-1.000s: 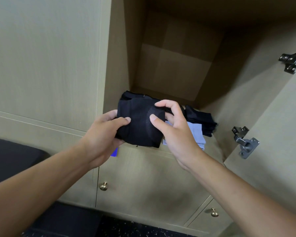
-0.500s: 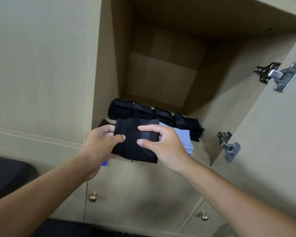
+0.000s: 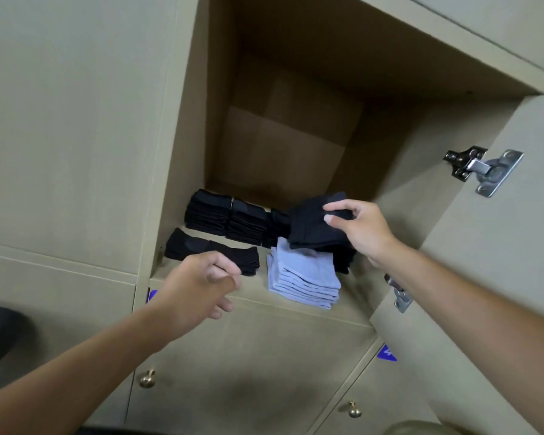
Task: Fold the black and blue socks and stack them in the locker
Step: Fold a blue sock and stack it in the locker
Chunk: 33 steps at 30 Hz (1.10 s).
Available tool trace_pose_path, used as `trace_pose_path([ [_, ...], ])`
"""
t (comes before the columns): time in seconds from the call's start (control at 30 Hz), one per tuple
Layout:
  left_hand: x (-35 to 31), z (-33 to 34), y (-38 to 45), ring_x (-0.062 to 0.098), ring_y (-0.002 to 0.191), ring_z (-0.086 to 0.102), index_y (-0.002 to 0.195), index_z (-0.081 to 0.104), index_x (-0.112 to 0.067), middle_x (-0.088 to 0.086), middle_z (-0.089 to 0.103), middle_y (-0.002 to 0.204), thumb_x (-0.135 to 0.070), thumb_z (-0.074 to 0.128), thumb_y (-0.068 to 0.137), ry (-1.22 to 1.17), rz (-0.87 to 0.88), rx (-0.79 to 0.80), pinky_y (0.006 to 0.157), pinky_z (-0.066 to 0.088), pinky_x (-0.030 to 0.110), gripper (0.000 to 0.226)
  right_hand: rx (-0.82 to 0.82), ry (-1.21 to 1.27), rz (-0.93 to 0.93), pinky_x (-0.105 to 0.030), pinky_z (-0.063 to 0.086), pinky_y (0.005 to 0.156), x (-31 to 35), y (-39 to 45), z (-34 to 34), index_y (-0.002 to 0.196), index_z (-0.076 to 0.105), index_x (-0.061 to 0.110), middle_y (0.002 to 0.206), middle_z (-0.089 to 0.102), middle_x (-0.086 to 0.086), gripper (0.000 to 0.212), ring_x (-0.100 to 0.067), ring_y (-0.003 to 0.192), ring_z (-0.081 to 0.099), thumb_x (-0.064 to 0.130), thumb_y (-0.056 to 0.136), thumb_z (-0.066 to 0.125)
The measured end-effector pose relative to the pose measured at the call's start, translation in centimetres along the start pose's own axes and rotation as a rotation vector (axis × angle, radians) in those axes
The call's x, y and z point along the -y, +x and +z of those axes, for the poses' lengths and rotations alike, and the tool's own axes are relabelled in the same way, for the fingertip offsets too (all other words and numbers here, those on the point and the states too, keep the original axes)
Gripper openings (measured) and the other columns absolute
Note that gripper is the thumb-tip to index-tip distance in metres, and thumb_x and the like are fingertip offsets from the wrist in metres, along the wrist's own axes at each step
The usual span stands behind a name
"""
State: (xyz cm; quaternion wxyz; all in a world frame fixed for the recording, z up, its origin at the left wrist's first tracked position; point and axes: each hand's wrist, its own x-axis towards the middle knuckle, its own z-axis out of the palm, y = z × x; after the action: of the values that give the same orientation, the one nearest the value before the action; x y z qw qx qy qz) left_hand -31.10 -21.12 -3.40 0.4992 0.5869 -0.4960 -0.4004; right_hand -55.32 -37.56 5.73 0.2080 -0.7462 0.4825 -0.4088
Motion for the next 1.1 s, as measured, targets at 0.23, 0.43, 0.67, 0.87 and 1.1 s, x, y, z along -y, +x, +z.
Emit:
trace_pose_path([
  [0.23, 1.7, -0.1, 0.1, -0.006, 0.077, 0.065, 0.097, 0.062, -0.035, -0.018, 0.071, 0.088, -0.028, 0.062, 0.097, 0.461, 0.207, 0.051, 0.063, 0.046, 0.014, 0.007, -0.063, -0.059, 0.174, -0.002, 0.04, 0.064, -1.4, 3.8, -2.5, 0.12, 0.07, 0.012, 0.111, 0.064, -0.004, 0.037, -0.016, 0.101, 0.058, 0.006, 0.085, 0.079],
  [0.43, 2.0, -0.1, 0.5, -0.011, 0.081, 0.06, 0.103, 0.06, -0.034, -0.023, 0.068, 0.091, -0.032, 0.062, 0.098, 0.521, 0.244, 0.068, 0.074, 0.051, 0.019, 0.006, -0.055, -0.148, 0.227, -0.02, 0.04, 0.086, -2.6, 6.6, -2.2, 0.127, 0.068, 0.011, 0.116, 0.061, -0.008, 0.041, -0.018, 0.107, 0.056, -0.002, 0.088, 0.073],
  [0.67, 2.7, -0.8, 1.1, -0.003, 0.077, 0.063, 0.102, 0.059, -0.037, -0.022, 0.068, 0.092, -0.035, 0.062, 0.096, 0.562, 0.222, 0.074, 0.078, 0.053, 0.026, 0.007, 0.064, -0.055, 0.301, -0.021, 0.039, 0.087, -3.1, 8.0, -1.7, 0.128, 0.066, 0.01, 0.112, 0.061, -0.009, 0.042, -0.018, 0.11, 0.053, -0.011, 0.091, 0.064],
  [0.87, 3.2, -1.6, 1.6, -0.01, 0.08, 0.062, 0.102, 0.059, -0.04, -0.022, 0.068, 0.093, -0.036, 0.062, 0.097, 0.574, 0.224, 0.057, 0.069, 0.044, 0.013, 0.007, 0.149, 0.046, 0.414, -0.029, 0.053, 0.081, -5.0, 9.1, -1.2, 0.122, 0.069, 0.011, 0.107, 0.07, -0.012, 0.044, -0.024, 0.097, 0.068, -0.017, 0.091, 0.057],
  [1.1, 3.6, -1.4, 2.1, -0.01, 0.084, 0.06, 0.103, 0.06, -0.038, -0.02, 0.07, 0.09, -0.034, 0.062, 0.097, 0.555, 0.218, 0.079, 0.07, 0.047, 0.016, 0.007, 0.138, 0.037, 0.464, -0.019, 0.048, 0.059, -5.8, 9.5, -0.7, 0.126, 0.067, 0.011, 0.11, 0.067, -0.01, 0.047, -0.018, 0.093, 0.066, -0.018, 0.091, 0.055],
])
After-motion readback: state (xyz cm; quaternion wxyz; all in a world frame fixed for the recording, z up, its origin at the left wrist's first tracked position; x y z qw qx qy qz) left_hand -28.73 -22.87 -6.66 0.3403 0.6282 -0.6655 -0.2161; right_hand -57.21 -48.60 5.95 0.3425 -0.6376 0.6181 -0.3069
